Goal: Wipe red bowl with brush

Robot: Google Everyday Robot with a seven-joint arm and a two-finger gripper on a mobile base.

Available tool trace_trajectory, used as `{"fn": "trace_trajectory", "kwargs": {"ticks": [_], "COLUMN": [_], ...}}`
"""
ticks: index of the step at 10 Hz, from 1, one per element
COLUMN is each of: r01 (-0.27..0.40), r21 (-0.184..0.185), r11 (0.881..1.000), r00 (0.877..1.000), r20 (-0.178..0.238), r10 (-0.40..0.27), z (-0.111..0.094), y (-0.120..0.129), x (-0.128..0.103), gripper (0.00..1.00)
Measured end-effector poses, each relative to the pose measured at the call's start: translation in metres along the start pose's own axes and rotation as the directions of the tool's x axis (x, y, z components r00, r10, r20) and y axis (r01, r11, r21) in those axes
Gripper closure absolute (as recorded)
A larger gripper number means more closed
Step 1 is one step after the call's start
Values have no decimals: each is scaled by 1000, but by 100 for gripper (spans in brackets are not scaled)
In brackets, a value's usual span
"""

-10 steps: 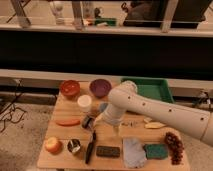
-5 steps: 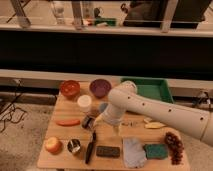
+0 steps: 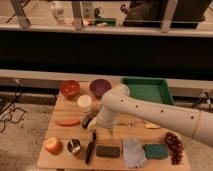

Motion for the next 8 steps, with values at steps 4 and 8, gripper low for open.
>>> {"fn": "trace_trajectory", "kwargs": {"ticks": [4,8], "r01": [157,164], "r21": [-4,-5], "r11": [988,986], "r00": [988,986], "r20": [16,-8], "r10": [-157,-164], "z": [26,25], "y": [-37,-36], "x": [-9,8], "gripper": [20,20]}}
